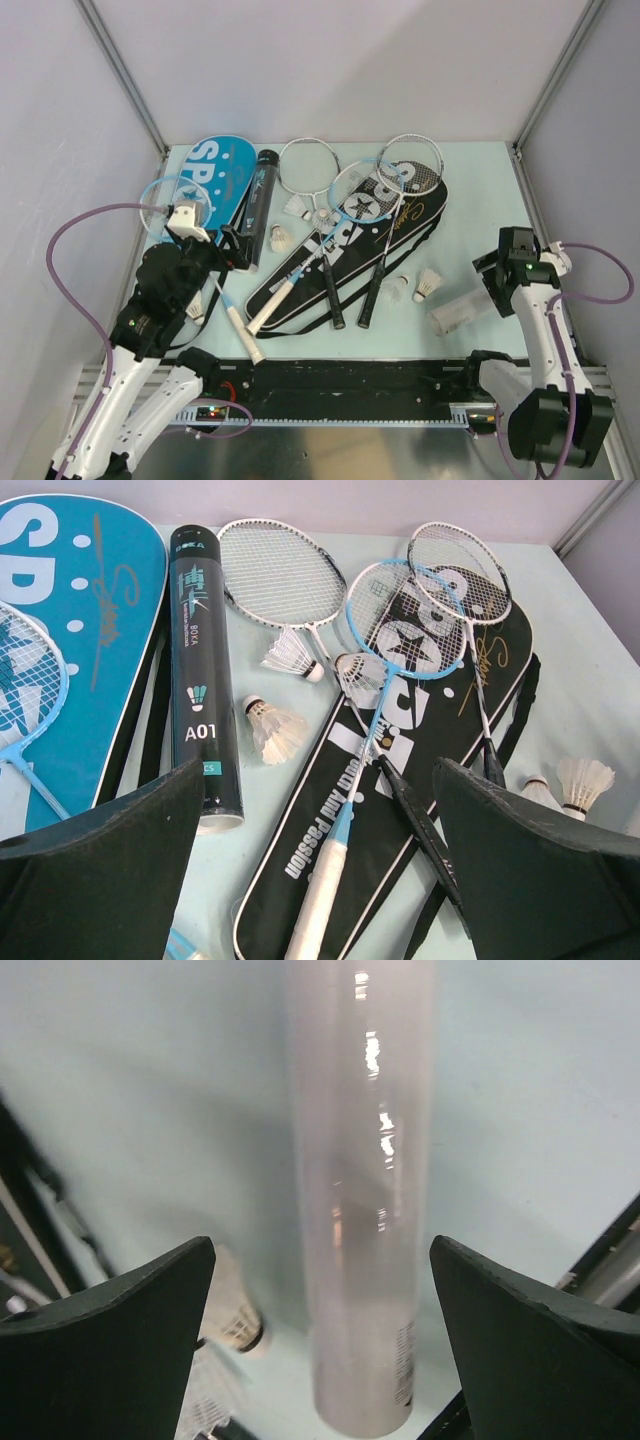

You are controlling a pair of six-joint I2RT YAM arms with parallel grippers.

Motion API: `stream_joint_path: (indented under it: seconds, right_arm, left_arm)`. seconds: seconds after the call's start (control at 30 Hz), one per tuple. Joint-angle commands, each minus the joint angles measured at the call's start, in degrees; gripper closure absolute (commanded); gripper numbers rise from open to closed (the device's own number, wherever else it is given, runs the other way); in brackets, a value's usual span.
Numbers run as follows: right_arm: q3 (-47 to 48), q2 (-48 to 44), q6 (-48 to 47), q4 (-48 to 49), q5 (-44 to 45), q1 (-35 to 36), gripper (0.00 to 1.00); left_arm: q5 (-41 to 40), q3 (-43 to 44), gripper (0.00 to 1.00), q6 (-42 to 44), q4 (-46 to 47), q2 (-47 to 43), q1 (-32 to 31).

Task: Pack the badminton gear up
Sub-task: Open the lid of the shuttle tube.

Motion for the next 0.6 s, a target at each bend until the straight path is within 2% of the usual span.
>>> stream_joint_path:
  seconds: [0.0,0.43,0.57]
  right_arm:
    - [-2.1,2.1,-1.5,0.4,1.2,-4.2,0.05]
    - [-8.1,11.7,-3.4,12.4,-1.1,-7.2,0.11]
    - [-8.5,14.8,-4.6,14.2,-1.7,-7.4,0.21]
  left_arm:
    - [0.5,-0.5,0.0,-0.2,1.5,-0.7,-0.2]
    - [0.8,-0.5,0.0,-0.2,1.4,-0.4,-0.3]
    - [1.3,-0.5,0.0,0.3,1.5,-0.4,-0.2]
